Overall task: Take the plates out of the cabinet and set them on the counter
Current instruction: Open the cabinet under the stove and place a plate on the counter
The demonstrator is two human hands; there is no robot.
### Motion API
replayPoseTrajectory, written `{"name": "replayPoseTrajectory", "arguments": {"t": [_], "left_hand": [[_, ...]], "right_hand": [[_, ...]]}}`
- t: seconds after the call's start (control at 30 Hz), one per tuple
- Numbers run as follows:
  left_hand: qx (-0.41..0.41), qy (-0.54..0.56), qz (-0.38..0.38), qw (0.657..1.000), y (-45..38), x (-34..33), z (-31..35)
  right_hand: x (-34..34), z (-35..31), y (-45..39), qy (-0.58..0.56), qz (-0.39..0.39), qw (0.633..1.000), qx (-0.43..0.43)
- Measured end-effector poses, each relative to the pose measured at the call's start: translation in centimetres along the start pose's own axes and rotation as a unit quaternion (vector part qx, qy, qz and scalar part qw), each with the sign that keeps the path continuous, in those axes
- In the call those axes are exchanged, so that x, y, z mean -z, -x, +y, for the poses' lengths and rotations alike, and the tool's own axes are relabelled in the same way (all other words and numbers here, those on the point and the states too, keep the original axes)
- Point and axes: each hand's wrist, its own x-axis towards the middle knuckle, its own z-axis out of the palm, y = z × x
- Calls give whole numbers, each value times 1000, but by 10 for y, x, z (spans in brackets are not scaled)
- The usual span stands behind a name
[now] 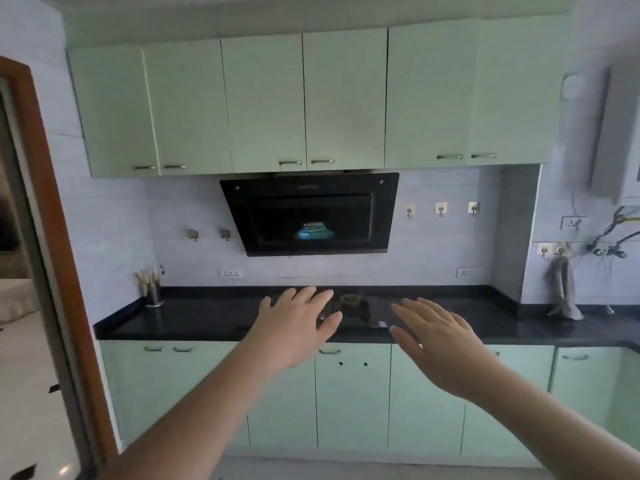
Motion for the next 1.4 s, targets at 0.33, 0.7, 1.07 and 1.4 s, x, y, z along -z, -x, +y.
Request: {"name": "replayPoseTrajectory", "arguments": {"t": [0.33, 0.7, 1.07, 1.4], "left_hand": [[-61, -25, 1, 998, -57, -75, 30], [24, -36, -18, 999, -80, -142, 4], [67, -40, -12, 997, -120, -209, -99], [55, -12, -66, 996, -196, -302, -215]], "right_hand": [[-40, 80, -23, 8, -27, 999, -35], [-110, 114, -93, -25, -40, 999, 23], [-215, 51, -210, 15, -38, 993, 107], [-297, 8, -296, 35, -33, 997, 61]]}}
